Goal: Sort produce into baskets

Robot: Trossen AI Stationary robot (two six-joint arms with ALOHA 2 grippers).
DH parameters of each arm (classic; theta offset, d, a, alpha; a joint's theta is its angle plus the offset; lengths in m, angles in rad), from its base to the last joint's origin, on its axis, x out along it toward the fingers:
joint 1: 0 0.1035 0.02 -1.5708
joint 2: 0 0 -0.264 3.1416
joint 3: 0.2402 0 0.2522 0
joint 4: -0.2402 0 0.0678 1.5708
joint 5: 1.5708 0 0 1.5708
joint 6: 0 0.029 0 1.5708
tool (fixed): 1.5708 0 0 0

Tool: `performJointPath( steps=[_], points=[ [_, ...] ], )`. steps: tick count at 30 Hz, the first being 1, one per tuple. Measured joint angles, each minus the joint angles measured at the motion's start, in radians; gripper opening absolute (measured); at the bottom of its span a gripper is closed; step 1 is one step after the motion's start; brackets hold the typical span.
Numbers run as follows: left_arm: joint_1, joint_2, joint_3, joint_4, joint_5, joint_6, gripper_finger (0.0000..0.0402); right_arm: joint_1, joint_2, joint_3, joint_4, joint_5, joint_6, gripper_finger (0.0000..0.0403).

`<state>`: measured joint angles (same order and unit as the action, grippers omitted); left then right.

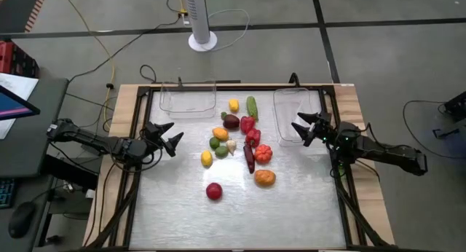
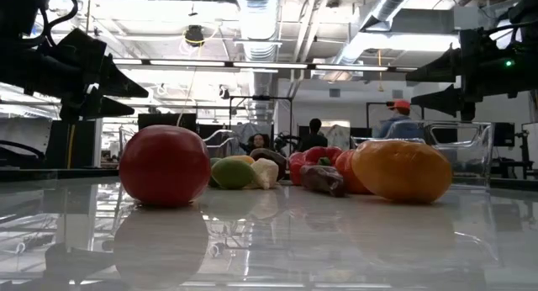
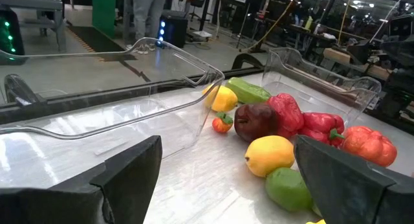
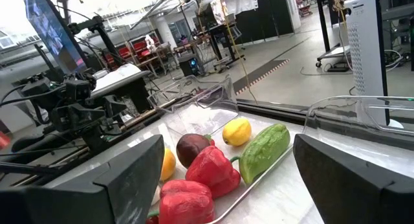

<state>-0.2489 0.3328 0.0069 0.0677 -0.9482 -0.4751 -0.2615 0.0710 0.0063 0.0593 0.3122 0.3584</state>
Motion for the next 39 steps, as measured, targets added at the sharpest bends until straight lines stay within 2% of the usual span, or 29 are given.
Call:
performJointPath(
  steps=[23, 39],
  points=[
    [0.000, 0.000, 0.000, 0.000, 0.000, -0.002, 0.0338, 0.000, 0.000, 0.000, 0.000, 0.000, 0.000, 0.0369],
    [0.000, 0.000, 0.000, 0.001, 0.001, -0.160, 0.0338, 0.000, 0.000, 0.000, 0.000, 0.000, 0.000, 0.0369]
  ],
)
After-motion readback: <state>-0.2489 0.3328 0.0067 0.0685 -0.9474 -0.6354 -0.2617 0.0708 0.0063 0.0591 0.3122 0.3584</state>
